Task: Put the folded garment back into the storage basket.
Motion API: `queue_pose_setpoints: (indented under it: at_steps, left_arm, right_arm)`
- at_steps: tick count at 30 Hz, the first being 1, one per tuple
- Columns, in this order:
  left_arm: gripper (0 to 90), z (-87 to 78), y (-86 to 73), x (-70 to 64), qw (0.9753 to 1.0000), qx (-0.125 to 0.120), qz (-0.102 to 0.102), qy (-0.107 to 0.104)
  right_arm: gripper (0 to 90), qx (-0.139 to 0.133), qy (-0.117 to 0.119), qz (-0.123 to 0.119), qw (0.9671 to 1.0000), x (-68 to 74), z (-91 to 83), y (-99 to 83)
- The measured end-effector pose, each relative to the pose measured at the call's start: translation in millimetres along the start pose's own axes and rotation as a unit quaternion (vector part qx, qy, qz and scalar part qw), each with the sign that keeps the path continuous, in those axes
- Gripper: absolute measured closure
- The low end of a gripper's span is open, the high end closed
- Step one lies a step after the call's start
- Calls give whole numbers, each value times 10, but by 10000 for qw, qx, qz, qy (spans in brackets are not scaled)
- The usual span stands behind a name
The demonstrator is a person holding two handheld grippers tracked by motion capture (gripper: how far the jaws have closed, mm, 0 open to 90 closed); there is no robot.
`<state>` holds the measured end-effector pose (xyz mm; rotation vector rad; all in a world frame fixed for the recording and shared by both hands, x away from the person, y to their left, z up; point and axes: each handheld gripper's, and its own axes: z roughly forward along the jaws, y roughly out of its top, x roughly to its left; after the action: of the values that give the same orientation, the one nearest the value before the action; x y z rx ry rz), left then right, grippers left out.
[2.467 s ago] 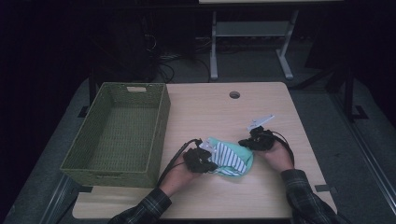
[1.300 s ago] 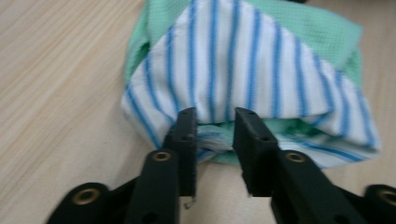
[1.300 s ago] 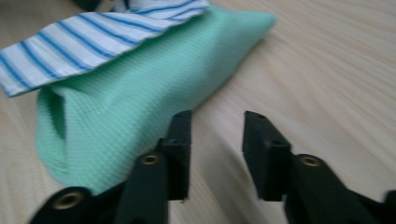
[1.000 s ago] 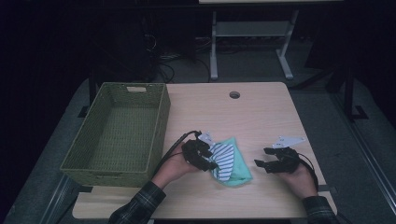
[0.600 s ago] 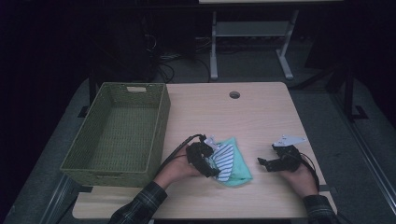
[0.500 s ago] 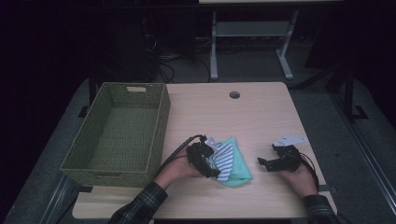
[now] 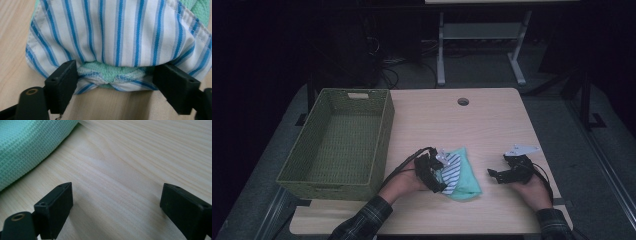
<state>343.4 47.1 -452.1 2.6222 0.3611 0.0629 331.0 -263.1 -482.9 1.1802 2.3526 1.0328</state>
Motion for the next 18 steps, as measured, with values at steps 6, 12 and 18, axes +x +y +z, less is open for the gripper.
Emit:
queue_pose_setpoints:
  at_steps: [6,12,18]
  left_arm:
    - [318,-20,25,-35,10000,48,13,-59]
    - [567,-39,56,-71,9998,47,74,-172]
    - [667,-41,58,-60,9995,50,-2,-313]
  right_arm:
    - [108,-4,-21,19,10000,1,3,2]
    - [108,-4,-20,20,10000,1,3,2]
    - [109,-4,-20,21,10000,1,3,2]
